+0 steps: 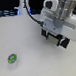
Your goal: Open the kcup holder, insert the kcup into the holder, and close the kcup holder
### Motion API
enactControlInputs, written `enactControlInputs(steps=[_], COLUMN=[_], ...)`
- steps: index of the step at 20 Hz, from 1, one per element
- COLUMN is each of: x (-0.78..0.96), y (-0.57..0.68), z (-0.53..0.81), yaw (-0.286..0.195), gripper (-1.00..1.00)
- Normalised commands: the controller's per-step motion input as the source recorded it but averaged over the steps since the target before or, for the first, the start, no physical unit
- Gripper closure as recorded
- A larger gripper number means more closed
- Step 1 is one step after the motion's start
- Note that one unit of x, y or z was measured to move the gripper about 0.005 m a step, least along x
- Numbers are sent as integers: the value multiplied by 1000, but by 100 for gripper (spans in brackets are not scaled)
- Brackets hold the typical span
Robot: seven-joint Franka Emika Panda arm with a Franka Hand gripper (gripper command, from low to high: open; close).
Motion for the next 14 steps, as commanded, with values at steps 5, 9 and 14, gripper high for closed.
enactControlInputs(steps=[5,9,14], x=[352,312,247], y=[-425,-580,-673], z=[304,295,183], yaw=[-143,-175,-193], gripper=[-100,-100,-100])
